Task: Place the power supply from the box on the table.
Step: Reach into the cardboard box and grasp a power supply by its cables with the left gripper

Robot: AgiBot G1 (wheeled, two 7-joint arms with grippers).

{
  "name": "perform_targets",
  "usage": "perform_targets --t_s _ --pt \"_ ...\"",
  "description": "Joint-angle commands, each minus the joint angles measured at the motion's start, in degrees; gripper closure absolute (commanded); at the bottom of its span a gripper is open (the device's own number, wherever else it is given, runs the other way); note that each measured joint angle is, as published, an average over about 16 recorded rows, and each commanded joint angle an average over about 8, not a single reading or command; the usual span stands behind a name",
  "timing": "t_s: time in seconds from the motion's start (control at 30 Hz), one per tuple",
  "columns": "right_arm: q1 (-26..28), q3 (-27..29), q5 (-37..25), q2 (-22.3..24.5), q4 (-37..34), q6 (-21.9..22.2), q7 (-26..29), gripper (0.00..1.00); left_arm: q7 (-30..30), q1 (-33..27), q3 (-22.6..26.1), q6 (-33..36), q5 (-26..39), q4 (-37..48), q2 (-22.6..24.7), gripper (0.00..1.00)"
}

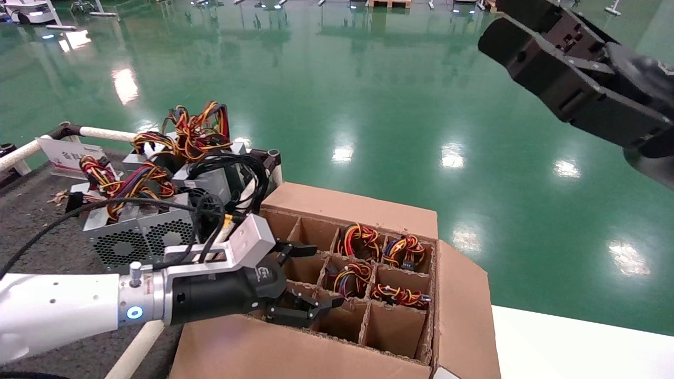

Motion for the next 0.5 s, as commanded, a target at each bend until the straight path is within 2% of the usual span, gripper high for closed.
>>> perform_targets --t_s 0.03,0.5 --pt "0.0 0.0 0.0 0.0 0.0 0.0 0.0 0.0 0.47 0.12 0.34 -0.1 -0.35 0.33 0.28 0.0" --pt "0.0 0.0 0.0 0.0 0.0 0.0 0.0 0.0 3.79 -1.31 3.7 -2.78 -0.41 5.69 3.25 0.0"
